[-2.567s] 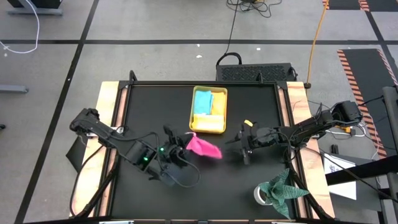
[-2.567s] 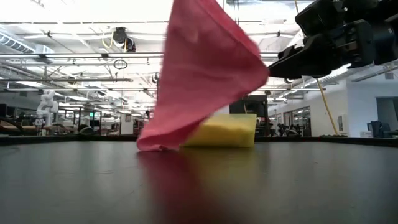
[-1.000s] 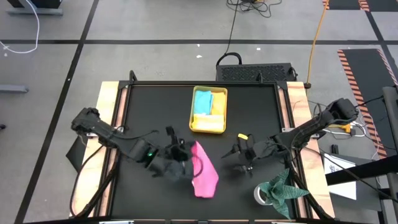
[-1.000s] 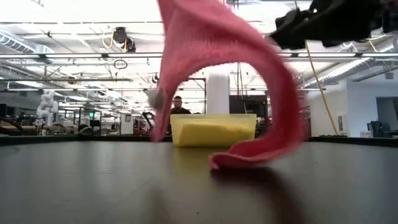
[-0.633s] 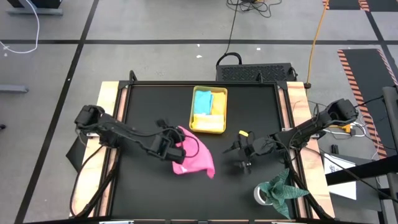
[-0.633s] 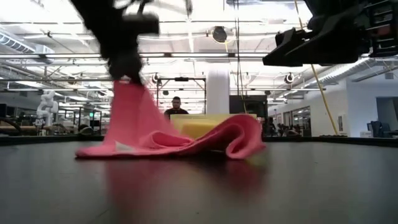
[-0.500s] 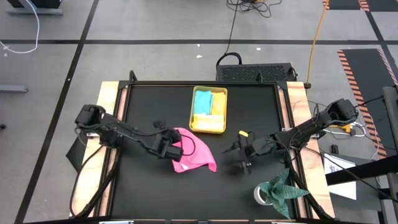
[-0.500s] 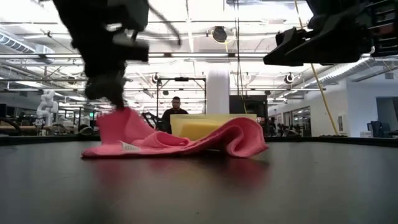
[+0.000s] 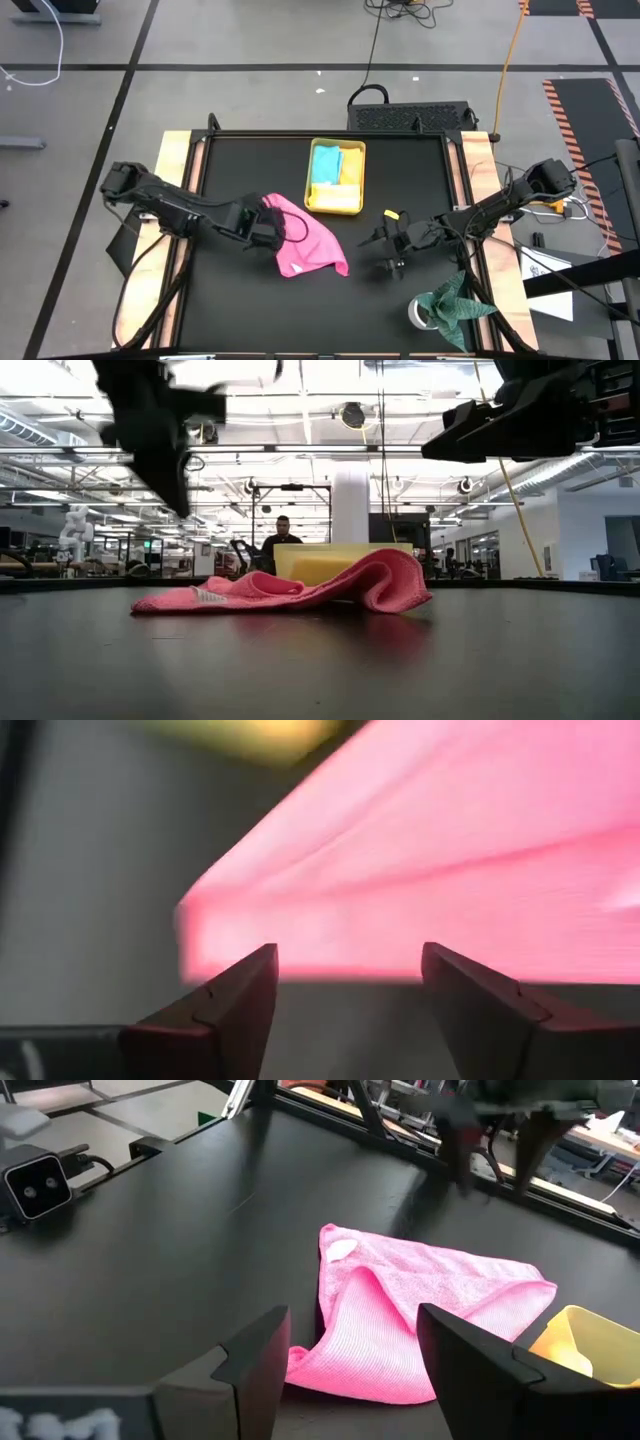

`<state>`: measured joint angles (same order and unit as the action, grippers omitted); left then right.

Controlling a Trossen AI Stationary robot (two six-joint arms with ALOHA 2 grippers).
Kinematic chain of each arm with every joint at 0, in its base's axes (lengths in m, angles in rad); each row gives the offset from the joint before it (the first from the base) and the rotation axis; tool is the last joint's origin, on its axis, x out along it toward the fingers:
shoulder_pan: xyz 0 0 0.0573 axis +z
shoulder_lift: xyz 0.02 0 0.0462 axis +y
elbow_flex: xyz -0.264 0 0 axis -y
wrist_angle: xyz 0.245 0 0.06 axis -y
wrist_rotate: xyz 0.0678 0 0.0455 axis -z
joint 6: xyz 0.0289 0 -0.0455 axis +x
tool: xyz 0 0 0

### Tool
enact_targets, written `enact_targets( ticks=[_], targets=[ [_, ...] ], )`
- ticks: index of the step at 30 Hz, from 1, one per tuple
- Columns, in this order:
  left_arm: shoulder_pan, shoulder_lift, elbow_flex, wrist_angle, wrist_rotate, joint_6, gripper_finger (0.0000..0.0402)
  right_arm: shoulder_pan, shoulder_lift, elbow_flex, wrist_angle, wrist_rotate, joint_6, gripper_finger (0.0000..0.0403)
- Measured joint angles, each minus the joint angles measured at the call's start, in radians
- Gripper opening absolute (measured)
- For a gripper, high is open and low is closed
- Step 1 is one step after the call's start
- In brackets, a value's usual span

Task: Fold microfiber towels
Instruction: Fold the pink towel

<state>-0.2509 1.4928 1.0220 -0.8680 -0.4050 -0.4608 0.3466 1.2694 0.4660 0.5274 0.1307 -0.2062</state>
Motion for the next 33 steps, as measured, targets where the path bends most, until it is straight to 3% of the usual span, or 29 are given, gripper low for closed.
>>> enact_targets(
  ticks=[3,6,11,18,26,33],
  targets=[
    [0.007,-0.009,-0.011,0.259,0.142,0.196,0.0235,0.0,0.0,0.0,0.0,0.0,0.0,0.021],
    [0.054,0.04,-0.019,0.439,0.217,0.299,0.0208,0.0,0.0,0.0,0.0,0.0,0.001,0.021],
    [0.142,0.18,-0.02,0.608,0.339,0.442,0.0156,0.0,0.0,-0.001,0.017,0.0,0.0,0.021],
    [0.231,0.299,-0.022,0.642,0.362,0.523,0.0123,0.0,0.0,-0.001,0.013,0.0,-0.007,0.021],
    [0.252,0.327,-0.022,0.607,0.689,0.563,0.0124,0.0,0.0,-0.001,0.005,0.0,-0.011,0.021],
    [0.175,0.327,-0.02,0.616,0.724,0.68,0.0124,0.0,0.0,0.0,0.0,0.0,-0.015,0.021]
  ],
)
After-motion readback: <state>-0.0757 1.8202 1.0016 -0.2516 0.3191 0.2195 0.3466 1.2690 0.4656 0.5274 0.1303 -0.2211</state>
